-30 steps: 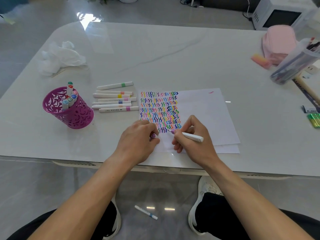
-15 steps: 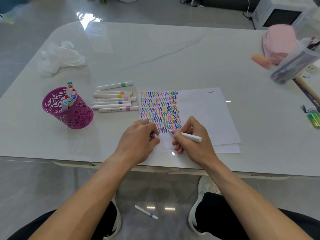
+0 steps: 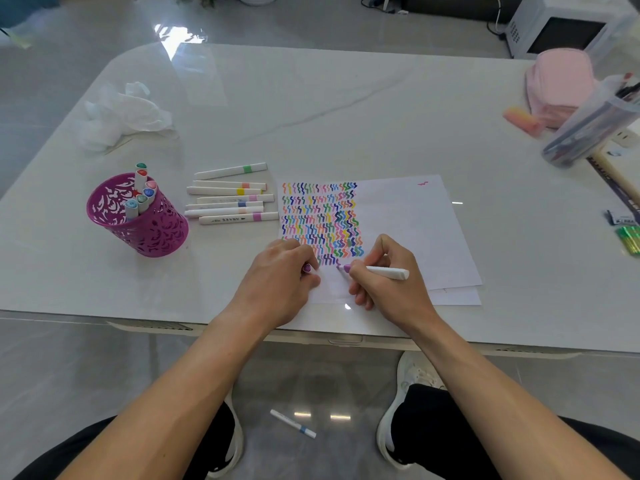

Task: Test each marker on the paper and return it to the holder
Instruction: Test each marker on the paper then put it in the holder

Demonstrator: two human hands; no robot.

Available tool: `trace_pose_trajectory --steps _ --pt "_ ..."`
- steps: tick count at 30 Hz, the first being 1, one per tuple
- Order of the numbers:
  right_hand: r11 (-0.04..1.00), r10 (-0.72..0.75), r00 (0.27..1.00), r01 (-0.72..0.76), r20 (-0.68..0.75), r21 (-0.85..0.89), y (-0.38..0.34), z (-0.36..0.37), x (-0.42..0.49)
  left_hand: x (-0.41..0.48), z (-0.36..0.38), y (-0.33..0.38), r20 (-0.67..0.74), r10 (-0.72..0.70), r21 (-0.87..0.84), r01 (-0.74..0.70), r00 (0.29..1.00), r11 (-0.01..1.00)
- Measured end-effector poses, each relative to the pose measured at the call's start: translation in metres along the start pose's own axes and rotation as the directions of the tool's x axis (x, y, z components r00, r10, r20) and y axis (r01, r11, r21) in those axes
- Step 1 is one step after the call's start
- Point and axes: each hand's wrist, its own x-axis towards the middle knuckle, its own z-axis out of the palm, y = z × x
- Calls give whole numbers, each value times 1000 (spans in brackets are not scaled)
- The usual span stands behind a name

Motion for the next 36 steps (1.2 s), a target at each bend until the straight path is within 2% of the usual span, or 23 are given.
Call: trace_pose_trajectory --steps 6,9,14,19,22,27,33,36 --pt "989 7 999 0 -51 147 -6 -5 2 0 -3 0 -9 10 23 -10 1000 1000" --pt "979 4 998 8 -55 204 -11 -7 2 0 -8 3 -72 4 -39 -7 997 999" --pt "971 -44 996 62 -84 231 -17 -12 2 2 -17 11 -120 -123 -293 83 985 953" --pt "956 -90 993 109 -80 273 -24 -13 5 5 -17 8 -55 -222 -588 148 973 795" --pt "929 -57 996 77 -64 361 -27 -12 5 6 -17 9 -7 -236 -674 170 972 719" --pt "931 -58 997 74 -54 357 -28 -12 4 5 -17 12 34 -198 -668 169 980 724" --pt "947 -83 996 92 -42 307 -26 -11 5 0 -19 17 43 -49 -600 65 998 797" --pt "952 -88 996 93 -32 293 -26 -11 5 -1 -19 18 47 -25 -583 48 999 811"
